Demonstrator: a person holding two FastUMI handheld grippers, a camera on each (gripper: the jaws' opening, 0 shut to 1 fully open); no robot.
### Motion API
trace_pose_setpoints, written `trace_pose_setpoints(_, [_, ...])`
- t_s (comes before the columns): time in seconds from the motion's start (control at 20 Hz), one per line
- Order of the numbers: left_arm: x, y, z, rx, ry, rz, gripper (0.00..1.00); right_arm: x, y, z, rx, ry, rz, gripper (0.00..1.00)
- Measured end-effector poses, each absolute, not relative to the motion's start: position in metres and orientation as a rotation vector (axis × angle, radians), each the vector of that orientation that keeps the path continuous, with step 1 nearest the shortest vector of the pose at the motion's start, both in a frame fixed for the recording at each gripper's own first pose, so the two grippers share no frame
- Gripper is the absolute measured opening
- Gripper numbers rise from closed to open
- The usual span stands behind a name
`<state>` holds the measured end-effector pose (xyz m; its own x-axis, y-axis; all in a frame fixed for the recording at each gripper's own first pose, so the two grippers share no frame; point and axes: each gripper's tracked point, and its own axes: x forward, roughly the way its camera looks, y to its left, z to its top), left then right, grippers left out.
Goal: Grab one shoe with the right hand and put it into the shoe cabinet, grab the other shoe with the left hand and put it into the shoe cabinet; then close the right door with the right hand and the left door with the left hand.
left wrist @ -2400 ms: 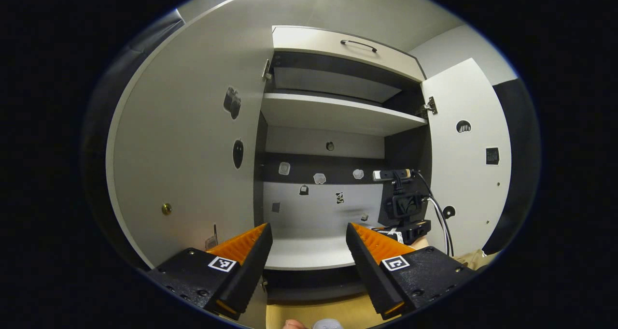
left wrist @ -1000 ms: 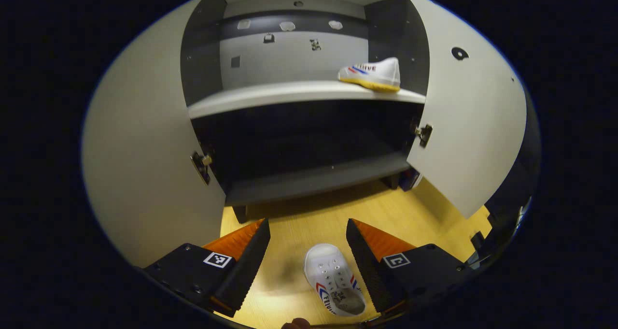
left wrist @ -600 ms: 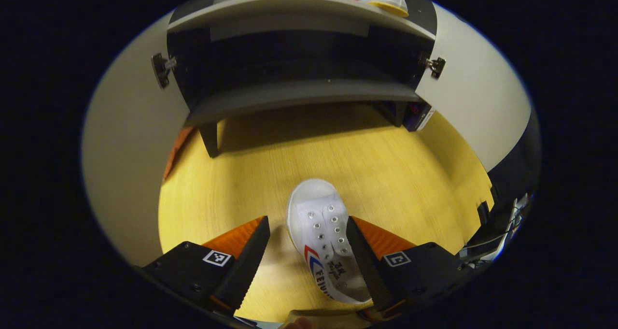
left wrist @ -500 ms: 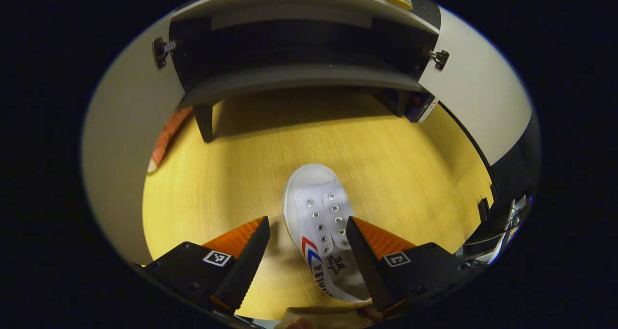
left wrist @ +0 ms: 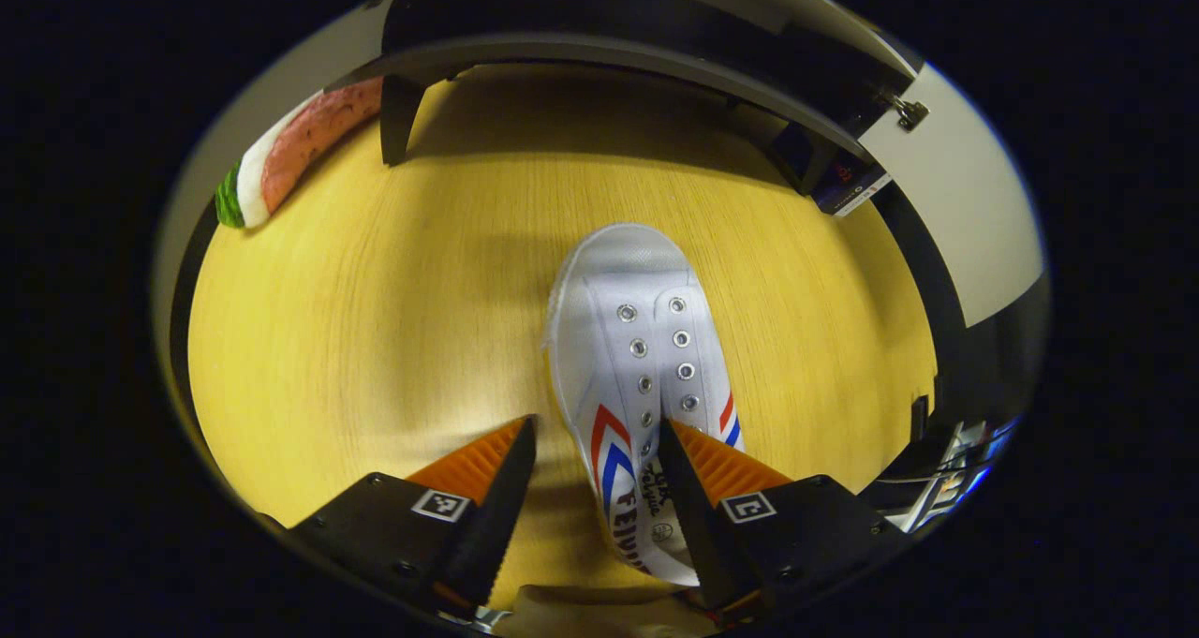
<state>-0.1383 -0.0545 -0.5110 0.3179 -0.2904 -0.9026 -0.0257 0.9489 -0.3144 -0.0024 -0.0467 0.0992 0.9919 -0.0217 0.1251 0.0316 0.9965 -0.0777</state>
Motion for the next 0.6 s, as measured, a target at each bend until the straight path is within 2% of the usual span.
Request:
trace_pose_setpoints(0.05, [-0.138,-0.057,-0.514,-0.319,1.253,-0.181,0.70,-0.003,-0.046,0.100,-0.075,-0.126,-0.028,0.51])
trace_pose_setpoints(0.15, [-0.139,-0.056,-0.513,-0.347,1.287,-0.179,0.58,-0.004,-0.046,0.101,-0.072,-0.131,-0.030,0.51])
trace_pose_setpoints(0.2, [-0.139,-0.055,-0.513,-0.373,1.316,-0.169,0.58,-0.005,-0.045,0.101,-0.073,-0.131,-0.031,0.51])
trace_pose_setpoints(0.25, [-0.138,-0.055,-0.512,-0.397,1.334,-0.157,0.51,-0.006,-0.044,0.101,-0.074,-0.131,-0.031,0.51])
trace_pose_setpoints(0.3, [-0.136,-0.054,-0.513,-0.416,1.341,-0.149,0.49,-0.006,-0.043,0.100,-0.076,-0.131,-0.032,0.51])
trace_pose_setpoints(0.45, [-0.137,-0.050,-0.509,-0.459,1.332,-0.129,0.24,-0.009,-0.044,0.104,-0.074,-0.142,-0.043,0.51])
trace_pose_setpoints(0.5, [-0.136,-0.048,-0.505,-0.464,1.332,-0.130,0.19,-0.009,-0.044,0.104,-0.070,-0.145,-0.045,0.51])
trace_pose_setpoints(0.6, [-0.131,-0.044,-0.503,-0.452,1.322,-0.158,0.15,-0.011,-0.044,0.105,-0.062,-0.145,-0.046,0.51])
